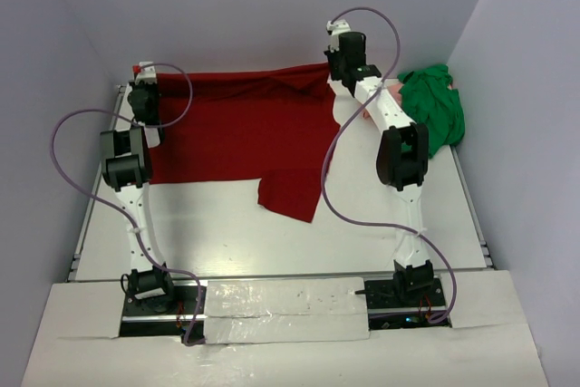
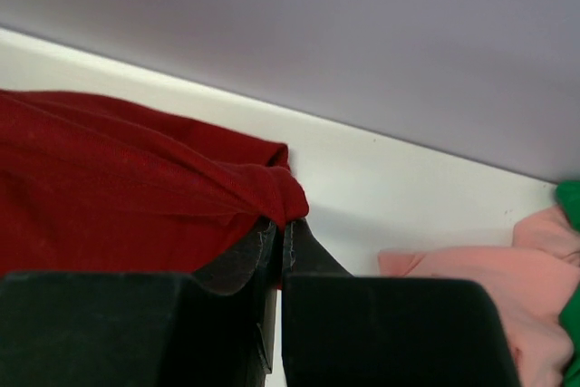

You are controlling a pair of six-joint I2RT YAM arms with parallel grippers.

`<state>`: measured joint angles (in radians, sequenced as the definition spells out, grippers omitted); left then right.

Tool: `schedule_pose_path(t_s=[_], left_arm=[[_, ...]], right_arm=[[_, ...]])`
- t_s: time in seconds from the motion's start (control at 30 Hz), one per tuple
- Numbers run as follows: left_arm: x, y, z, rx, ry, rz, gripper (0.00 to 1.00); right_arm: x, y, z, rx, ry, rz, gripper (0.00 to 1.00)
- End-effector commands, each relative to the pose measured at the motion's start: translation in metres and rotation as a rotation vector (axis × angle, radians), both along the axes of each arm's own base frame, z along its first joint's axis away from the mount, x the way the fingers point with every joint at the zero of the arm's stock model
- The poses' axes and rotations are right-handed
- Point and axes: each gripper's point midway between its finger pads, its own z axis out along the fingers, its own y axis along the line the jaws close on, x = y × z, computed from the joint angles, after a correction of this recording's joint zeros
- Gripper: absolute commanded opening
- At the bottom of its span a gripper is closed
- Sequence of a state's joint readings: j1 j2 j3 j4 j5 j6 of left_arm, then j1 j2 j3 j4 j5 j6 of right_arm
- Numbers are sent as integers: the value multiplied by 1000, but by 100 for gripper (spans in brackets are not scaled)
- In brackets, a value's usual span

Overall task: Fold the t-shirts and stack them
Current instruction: Fold the flattened tshirt in 1/3 of the way

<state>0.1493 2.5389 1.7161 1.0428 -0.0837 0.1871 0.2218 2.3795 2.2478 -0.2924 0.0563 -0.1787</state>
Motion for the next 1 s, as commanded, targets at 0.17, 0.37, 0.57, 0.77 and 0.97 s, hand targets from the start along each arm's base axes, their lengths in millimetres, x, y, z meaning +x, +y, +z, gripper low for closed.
schedule_pose_path(t_s=[0.17, 0.37, 0.57, 0.77, 0.97], left_arm=[[-37, 23, 20, 13, 2, 29, 0], [-58, 36, 20, 19, 26, 52, 0], [-71, 44, 15, 22, 56, 58, 0], [-84, 37, 7, 23, 85, 35, 0], [-92, 33, 2, -12, 128, 23, 0]], right_arm=[[-18, 8, 20, -2, -4, 25, 0], [-25, 8, 19, -19, 6, 35, 0], [-31, 8, 12, -31, 27, 42, 0], [-37, 9, 9, -33, 46, 53, 0], [-43, 11, 6, -27, 75, 60, 0]])
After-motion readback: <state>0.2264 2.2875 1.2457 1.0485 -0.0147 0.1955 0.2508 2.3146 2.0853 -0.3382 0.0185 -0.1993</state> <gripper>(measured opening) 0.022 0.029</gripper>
